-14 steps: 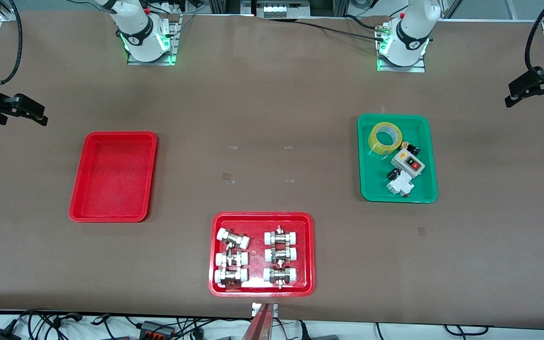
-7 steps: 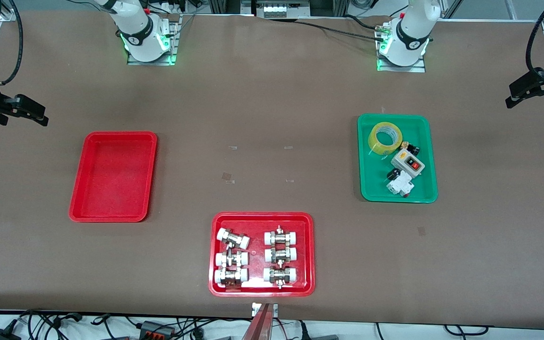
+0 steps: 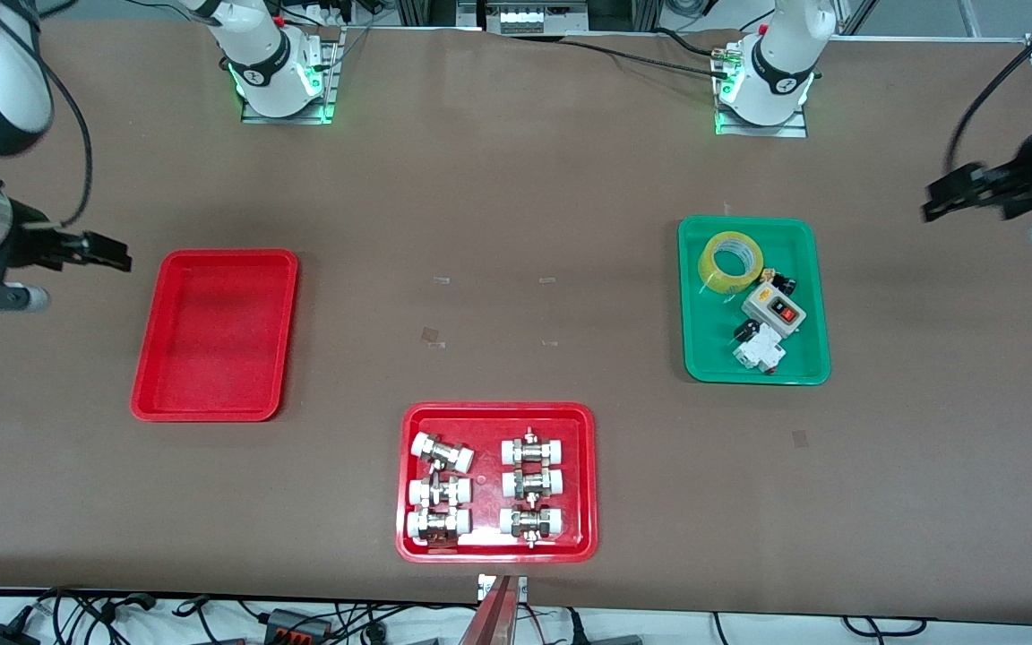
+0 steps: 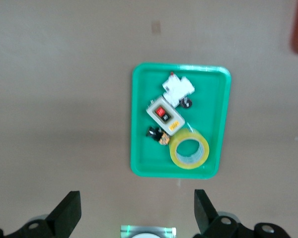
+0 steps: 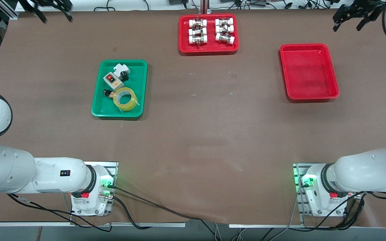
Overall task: Left arm passes tape to right arm into tray
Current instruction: 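Lower the left gripper onto the yellow tape while the right gripper approaches, then lift the tape with the left gripper toward the right gripper, then close the right gripper on the tape held by the left gripper, then open the left gripper and withdraw it while the right gripper carries tape, then lower the tape into the empty red tray with the right gripper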
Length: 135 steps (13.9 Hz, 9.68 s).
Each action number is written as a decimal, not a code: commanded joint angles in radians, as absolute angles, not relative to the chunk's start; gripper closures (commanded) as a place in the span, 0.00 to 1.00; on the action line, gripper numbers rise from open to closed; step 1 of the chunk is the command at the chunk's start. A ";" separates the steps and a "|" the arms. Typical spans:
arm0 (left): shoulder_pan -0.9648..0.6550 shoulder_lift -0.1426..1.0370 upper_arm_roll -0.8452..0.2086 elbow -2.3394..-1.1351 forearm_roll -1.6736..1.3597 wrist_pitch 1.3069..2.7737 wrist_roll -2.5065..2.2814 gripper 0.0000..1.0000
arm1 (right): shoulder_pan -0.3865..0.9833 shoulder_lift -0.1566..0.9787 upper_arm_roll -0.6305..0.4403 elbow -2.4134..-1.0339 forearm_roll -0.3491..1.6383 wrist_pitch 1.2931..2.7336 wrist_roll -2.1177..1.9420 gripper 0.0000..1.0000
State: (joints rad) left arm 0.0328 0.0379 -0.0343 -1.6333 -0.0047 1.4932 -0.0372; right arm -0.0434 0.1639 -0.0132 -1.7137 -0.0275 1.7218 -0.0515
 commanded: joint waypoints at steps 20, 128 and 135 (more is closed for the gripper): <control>0.040 0.252 -0.150 -2.287 -0.124 2.132 -0.055 0.27 | 0.003 0.169 -0.002 -1.706 -0.020 1.735 -0.055 0.00; 0.115 -0.161 -0.121 -1.755 -0.034 1.635 -0.158 0.00 | -0.353 0.719 0.014 -1.551 0.793 1.675 -0.575 0.66; 0.086 -0.192 -0.044 -1.759 -0.011 1.592 -0.063 0.00 | -0.397 0.764 0.012 -1.551 0.782 1.563 -0.648 0.65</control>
State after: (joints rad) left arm 0.1248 -0.1864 -0.0434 -1.7499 -0.0513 1.5986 -0.0706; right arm -0.3721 0.7828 -0.0091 -1.5592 0.7951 1.6257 -0.6747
